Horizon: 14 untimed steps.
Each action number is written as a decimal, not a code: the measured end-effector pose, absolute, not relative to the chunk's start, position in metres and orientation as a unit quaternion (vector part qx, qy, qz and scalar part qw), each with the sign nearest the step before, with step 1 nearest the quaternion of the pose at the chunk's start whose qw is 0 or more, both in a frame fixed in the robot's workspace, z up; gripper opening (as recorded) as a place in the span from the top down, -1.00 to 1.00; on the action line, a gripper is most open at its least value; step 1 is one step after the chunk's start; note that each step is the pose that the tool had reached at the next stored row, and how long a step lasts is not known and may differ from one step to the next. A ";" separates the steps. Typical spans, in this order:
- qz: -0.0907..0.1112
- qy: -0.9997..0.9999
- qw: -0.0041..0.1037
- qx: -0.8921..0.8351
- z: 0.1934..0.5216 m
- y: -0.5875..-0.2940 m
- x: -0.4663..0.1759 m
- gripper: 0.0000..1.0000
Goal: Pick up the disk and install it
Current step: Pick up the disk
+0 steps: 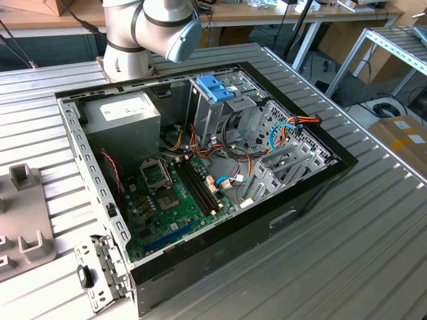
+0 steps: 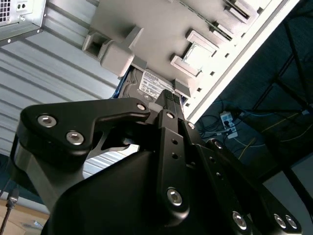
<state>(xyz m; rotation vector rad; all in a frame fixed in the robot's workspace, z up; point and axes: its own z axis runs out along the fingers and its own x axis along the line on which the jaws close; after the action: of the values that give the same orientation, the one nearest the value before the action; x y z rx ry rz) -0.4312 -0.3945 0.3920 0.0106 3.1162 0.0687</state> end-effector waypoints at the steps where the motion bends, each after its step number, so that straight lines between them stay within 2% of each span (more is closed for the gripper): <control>1: 0.022 1.000 0.012 0.000 0.392 -0.394 -0.431 0.80; 14: 0.022 0.999 0.012 -0.031 0.392 -0.394 -0.431 0.80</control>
<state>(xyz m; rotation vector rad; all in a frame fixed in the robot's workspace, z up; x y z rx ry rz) -0.4312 -0.3945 0.3920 -0.0965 3.1163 0.0684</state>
